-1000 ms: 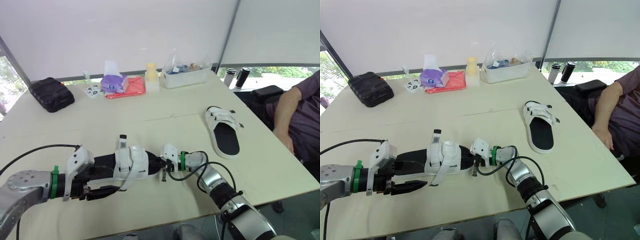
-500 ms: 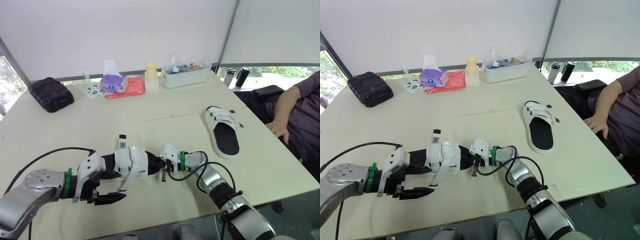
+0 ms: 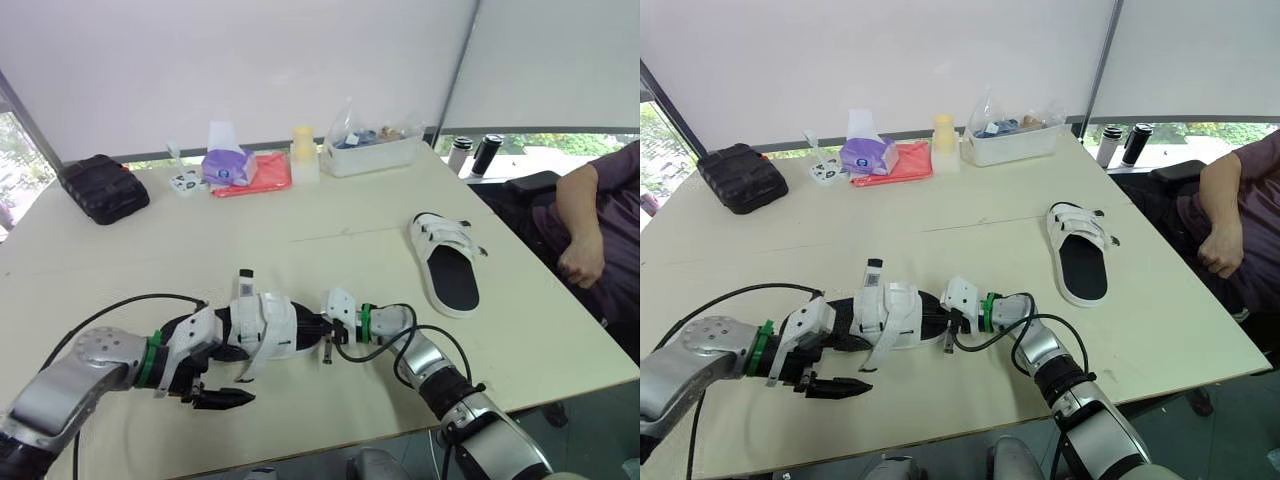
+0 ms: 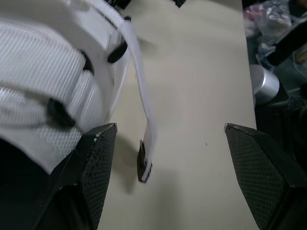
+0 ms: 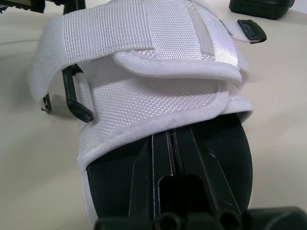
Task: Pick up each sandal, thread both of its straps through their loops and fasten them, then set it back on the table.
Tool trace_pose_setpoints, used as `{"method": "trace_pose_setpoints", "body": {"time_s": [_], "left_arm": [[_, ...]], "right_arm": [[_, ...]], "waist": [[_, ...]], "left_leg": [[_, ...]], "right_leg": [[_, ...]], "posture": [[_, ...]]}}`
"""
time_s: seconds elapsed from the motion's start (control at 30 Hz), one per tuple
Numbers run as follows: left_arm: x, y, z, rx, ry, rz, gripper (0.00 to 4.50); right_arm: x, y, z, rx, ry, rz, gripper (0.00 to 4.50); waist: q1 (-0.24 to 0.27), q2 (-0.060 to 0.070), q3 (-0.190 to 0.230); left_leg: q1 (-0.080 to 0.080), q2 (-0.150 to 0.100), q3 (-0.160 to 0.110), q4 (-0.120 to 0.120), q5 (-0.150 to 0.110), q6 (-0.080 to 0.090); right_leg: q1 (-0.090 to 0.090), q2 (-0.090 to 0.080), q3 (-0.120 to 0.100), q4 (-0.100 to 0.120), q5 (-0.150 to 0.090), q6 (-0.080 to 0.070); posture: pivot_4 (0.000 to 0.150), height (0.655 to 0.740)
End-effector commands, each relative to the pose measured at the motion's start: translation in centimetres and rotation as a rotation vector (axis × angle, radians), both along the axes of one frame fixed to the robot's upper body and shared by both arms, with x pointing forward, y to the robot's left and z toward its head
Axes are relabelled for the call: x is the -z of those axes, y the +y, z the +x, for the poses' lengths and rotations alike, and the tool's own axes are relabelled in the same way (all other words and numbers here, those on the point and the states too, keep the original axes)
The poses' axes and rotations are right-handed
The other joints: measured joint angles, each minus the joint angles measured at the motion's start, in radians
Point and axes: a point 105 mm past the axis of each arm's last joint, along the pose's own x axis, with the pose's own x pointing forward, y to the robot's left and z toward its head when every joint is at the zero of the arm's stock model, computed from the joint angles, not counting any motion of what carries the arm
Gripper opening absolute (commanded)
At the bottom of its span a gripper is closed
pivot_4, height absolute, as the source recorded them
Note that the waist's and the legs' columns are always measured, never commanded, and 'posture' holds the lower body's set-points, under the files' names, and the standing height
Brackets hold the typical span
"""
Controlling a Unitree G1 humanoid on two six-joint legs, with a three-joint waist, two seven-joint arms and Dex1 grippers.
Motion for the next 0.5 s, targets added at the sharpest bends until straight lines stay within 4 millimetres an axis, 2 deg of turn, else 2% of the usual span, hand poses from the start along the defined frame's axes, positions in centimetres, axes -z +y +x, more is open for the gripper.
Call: {"method": "trace_pose_setpoints", "body": {"time_s": [0.03,0.13,0.17,0.2,0.23,0.37,0.4,0.5], "left_arm": [[0.3,-0.8,1.2,-0.005,-0.025,0.003,3.71],[0.6,-1.2,1.2,0.006,-0.006,-0.008,3.71],[0.9,-1.1,1.1,0.0,0.006,0.004,3.18],[1.0,-1.2,1.1,0.002,0.01,0.002,2.9],[1.0,-1.3,1.0,0.003,0.012,0.0,2.43],[0.5,-1.6,1.0,0.001,0.01,-0.024,0.35],[0.4,-1.6,1.1,-0.004,0.009,-0.025,0.04],[-0.4,-1.4,1.1,-0.014,0.017,-0.049,0.04]], "right_arm": [[7.0,-2.9,-1.6,0.08,0.198,-0.216,0.0],[6.8,-2.9,-1.4,0.095,0.197,-0.208,0.0],[6.8,-3.0,-1.4,0.098,0.197,-0.209,0.0],[6.9,-3.0,-1.4,0.099,0.197,-0.209,0.0],[6.9,-3.0,-1.4,0.099,0.198,-0.21,0.0],[7.0,-3.2,-1.6,0.103,0.202,-0.212,0.0],[7.1,-3.2,-1.5,0.104,0.203,-0.213,0.0],[7.1,-3.4,-1.5,0.105,0.204,-0.215,0.0]], "waist": [[0.001,0.0,0.0],[0.001,0.0,0.0],[0.001,0.0,0.0],[0.0,-0.001,0.0],[0.0,0.0,0.0],[0.0,-0.001,0.0],[0.0,-0.001,0.0],[0.0,-0.001,0.0]], "left_leg": [[0.0,0.0,0.0,0.0,0.0,0.0],[0.0,0.0,-0.001,0.0,0.0,0.0],[0.0,0.0,-0.001,0.0,0.0,0.0],[0.0,0.0,-0.001,0.0,0.0,0.0],[0.0,0.0,-0.001,0.0,0.0,0.0],[0.0,0.0,-0.001,0.0,0.0,0.0],[0.0,0.0,-0.001,0.0,0.0,0.0],[0.0,0.0,-0.001,0.0,0.0,0.0]], "right_leg": [[0.001,0.0,0.0,0.0,0.0,0.0],[0.001,0.0,0.0,0.0,0.0,0.0],[0.001,0.0,0.0,0.0,0.0,0.0],[0.001,0.0,0.0,0.0,0.0,0.0],[0.001,0.0,0.0,0.0,0.0,0.0],[0.001,0.0,0.0,0.0,0.0,0.0],[0.001,0.0,0.0,0.0,0.0,0.0],[0.001,0.0,0.0,0.0,0.0,0.0]], "posture": [[0.15,0.74],[0.15,0.74],[0.15,0.74],[0.15,0.74],[0.15,0.74],[0.15,0.74],[0.15,0.74],[0.15,0.74]]}}
